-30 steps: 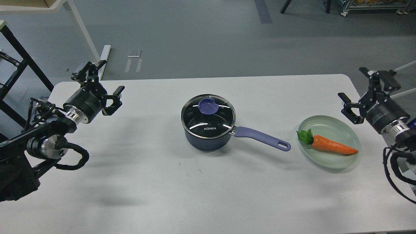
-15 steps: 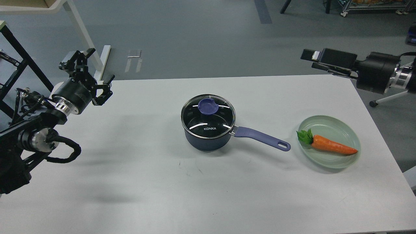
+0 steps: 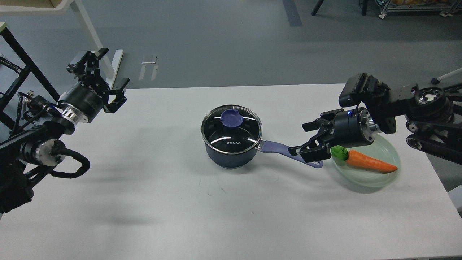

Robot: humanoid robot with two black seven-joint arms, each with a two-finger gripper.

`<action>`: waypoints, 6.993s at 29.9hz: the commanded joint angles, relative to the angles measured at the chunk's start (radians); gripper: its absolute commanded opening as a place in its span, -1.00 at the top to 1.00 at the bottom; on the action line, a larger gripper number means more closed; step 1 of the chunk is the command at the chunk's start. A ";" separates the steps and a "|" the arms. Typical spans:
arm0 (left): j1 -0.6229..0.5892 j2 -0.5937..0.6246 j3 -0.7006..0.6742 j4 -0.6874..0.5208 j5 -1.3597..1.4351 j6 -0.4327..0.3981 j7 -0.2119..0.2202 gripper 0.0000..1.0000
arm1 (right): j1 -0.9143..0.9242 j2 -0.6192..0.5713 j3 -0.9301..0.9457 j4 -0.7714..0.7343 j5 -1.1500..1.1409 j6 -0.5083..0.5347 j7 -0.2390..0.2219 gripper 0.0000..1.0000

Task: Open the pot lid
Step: 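Reach the right gripper to the purple pot handle and grasp it, then move the left gripper over the pot and grasp the purple lid knob, then lift the glass lid off the pot with the left gripper, then lower the lid onto the table beside the pot and release it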

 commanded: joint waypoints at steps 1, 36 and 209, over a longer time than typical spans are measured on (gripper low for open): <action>0.001 0.002 0.001 -0.003 0.000 0.000 0.000 -0.99 | -0.025 0.013 -0.022 -0.010 -0.007 -0.018 0.000 -0.74; -0.068 -0.002 0.004 -0.014 0.306 -0.029 0.000 -0.99 | -0.077 0.086 -0.025 -0.110 -0.008 -0.053 0.000 0.36; -0.139 0.285 0.370 -0.187 0.447 0.244 0.000 -0.98 | -0.095 0.078 -0.027 -0.113 -0.005 -0.058 0.000 0.32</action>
